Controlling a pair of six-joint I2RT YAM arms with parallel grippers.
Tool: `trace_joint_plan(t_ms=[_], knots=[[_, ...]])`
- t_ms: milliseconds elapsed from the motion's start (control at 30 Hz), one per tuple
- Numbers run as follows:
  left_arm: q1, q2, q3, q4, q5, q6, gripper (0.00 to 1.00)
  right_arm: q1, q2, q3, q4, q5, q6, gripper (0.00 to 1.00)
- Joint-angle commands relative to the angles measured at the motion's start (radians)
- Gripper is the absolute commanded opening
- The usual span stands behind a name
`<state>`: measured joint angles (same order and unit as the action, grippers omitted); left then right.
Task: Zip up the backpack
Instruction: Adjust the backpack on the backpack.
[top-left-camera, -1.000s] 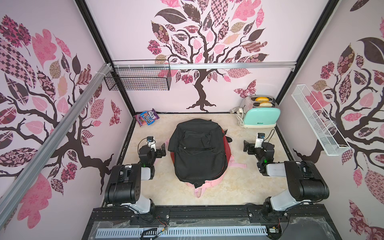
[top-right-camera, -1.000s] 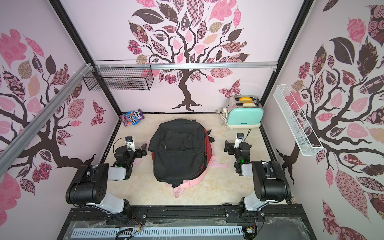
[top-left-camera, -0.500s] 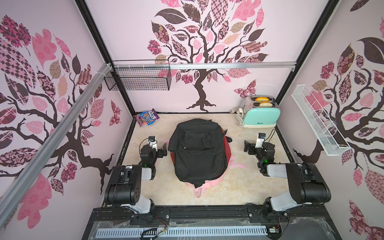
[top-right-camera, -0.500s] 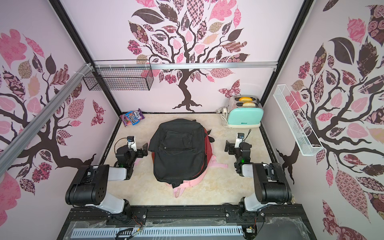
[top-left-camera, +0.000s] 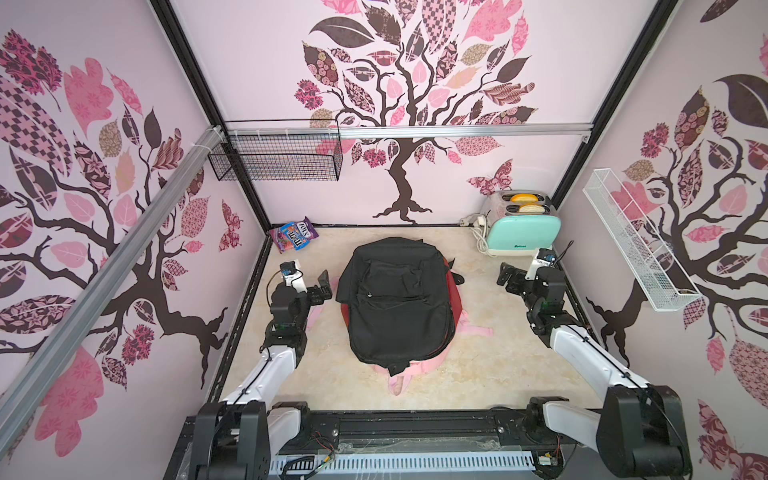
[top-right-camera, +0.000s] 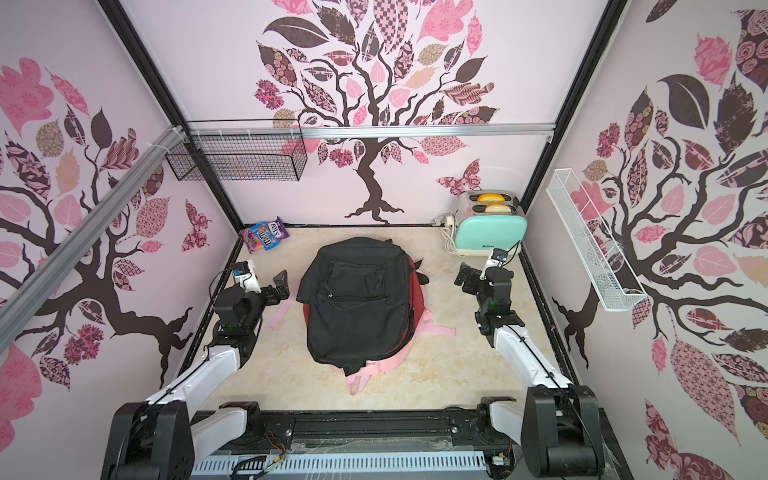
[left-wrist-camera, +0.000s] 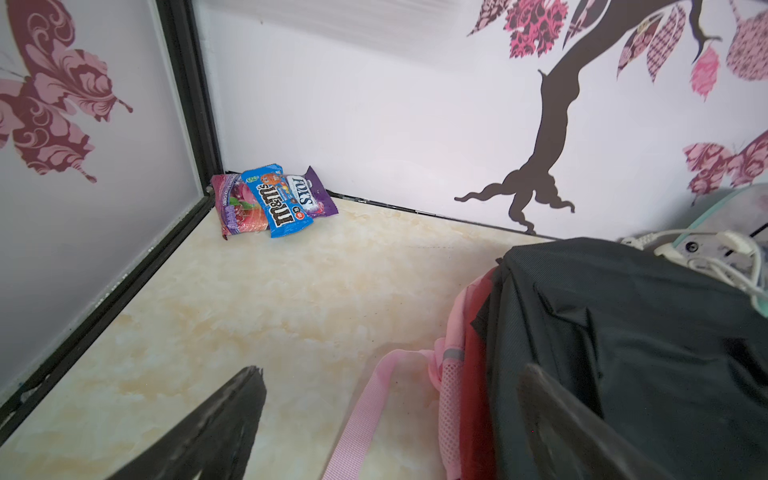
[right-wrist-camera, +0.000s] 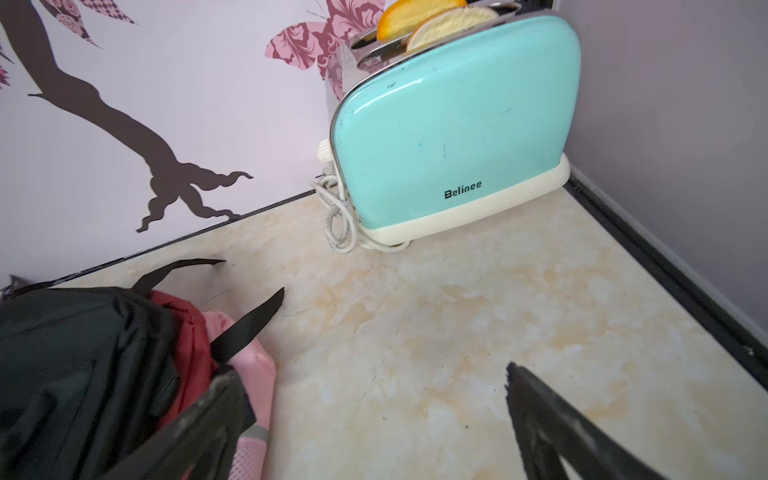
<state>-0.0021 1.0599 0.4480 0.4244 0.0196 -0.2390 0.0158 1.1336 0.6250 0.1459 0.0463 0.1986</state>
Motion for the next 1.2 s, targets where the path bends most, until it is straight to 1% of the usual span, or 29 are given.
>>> trace_joint_plan(t_ms=[0, 33, 67, 100, 133, 167, 200, 233, 267, 300, 333, 400, 467, 533, 567, 600, 633, 700, 733, 800, 933, 967, 1033, 1067, 1167], knots=[[-0.001, -0.092, 0.117, -0.325, 0.056, -0.088, 0.98, 0.005, -0.066, 0.106, -0.224, -0.019, 0.106, 0.99], [-0.009, -0.125, 0.128, -0.384, 0.092, -0.052, 0.98, 0.004, -0.088, 0.130, -0.272, 0.003, 0.120, 0.99], [-0.007, -0.164, 0.102, -0.350, 0.153, -0.047, 0.98, 0.005, -0.104, 0.142, -0.295, 0.011, 0.130, 0.99], [-0.008, -0.216, 0.060, -0.283, 0.222, -0.047, 0.98, 0.004, -0.122, 0.146, -0.309, 0.009, 0.147, 0.99], [-0.008, -0.281, -0.004, -0.184, 0.258, -0.067, 0.98, 0.003, -0.137, 0.143, -0.308, 0.011, 0.173, 0.99], [-0.008, -0.331, -0.061, -0.102, 0.267, -0.095, 0.98, 0.003, -0.149, 0.138, -0.307, 0.026, 0.210, 0.99], [-0.010, -0.380, -0.129, -0.008, 0.255, -0.125, 0.98, 0.002, -0.160, 0.131, -0.310, 0.054, 0.257, 0.99], [-0.010, -0.423, -0.188, 0.063, 0.213, -0.159, 0.98, -0.002, -0.172, 0.126, -0.321, 0.069, 0.295, 0.99], [-0.009, -0.451, -0.219, 0.086, 0.157, -0.184, 0.98, -0.003, -0.184, 0.117, -0.315, 0.056, 0.307, 0.99], [-0.010, -0.470, -0.219, 0.048, 0.090, -0.211, 0.98, -0.003, -0.195, 0.097, -0.271, 0.006, 0.294, 1.00], [-0.010, -0.466, -0.187, -0.026, 0.053, -0.217, 0.98, -0.002, -0.199, 0.075, -0.214, -0.052, 0.281, 0.99], [-0.010, -0.405, -0.114, -0.126, 0.062, -0.193, 0.98, -0.001, -0.192, 0.050, -0.148, -0.106, 0.311, 0.99], [-0.011, -0.317, -0.047, -0.192, 0.067, -0.162, 0.98, -0.001, -0.172, 0.046, -0.124, -0.122, 0.330, 1.00], [-0.025, -0.215, 0.023, -0.280, 0.018, -0.142, 0.98, 0.001, -0.142, 0.075, -0.150, -0.141, 0.326, 1.00], [-0.052, -0.177, 0.058, -0.325, -0.020, -0.113, 0.98, 0.006, -0.124, 0.098, -0.174, -0.161, 0.307, 1.00], [-0.116, -0.132, 0.106, -0.375, -0.095, -0.063, 0.98, 0.021, -0.102, 0.127, -0.198, -0.180, 0.278, 0.99], [-0.209, -0.095, 0.152, -0.429, -0.238, -0.022, 0.98, 0.038, -0.083, 0.148, -0.210, -0.212, 0.247, 1.00], [-0.366, -0.042, 0.206, -0.465, -0.464, 0.034, 0.98, 0.059, -0.061, 0.155, -0.198, -0.252, 0.228, 1.00], [-0.408, -0.023, 0.222, -0.474, -0.523, 0.033, 0.98, 0.065, -0.060, 0.149, -0.191, -0.257, 0.222, 1.00], [-0.406, -0.008, 0.231, -0.481, -0.586, -0.025, 0.98, 0.069, -0.067, 0.136, -0.181, -0.239, 0.213, 0.99], [-0.386, 0.014, 0.250, -0.506, -0.622, -0.088, 0.98, 0.074, -0.059, 0.159, -0.214, -0.218, 0.207, 1.00], [-0.387, 0.022, 0.264, -0.530, -0.636, -0.126, 0.98, 0.082, -0.051, 0.167, -0.217, -0.220, 0.200, 0.99], [-0.386, 0.036, 0.295, -0.587, -0.650, -0.251, 0.98, 0.136, -0.026, 0.204, -0.261, -0.150, 0.170, 0.99], [-0.387, 0.039, 0.303, -0.596, -0.628, -0.293, 0.98, 0.172, -0.011, 0.230, -0.292, -0.110, 0.147, 0.99], [-0.387, 0.052, 0.331, -0.590, -0.424, -0.363, 0.98, 0.302, 0.057, 0.351, -0.424, 0.054, 0.079, 1.00]])
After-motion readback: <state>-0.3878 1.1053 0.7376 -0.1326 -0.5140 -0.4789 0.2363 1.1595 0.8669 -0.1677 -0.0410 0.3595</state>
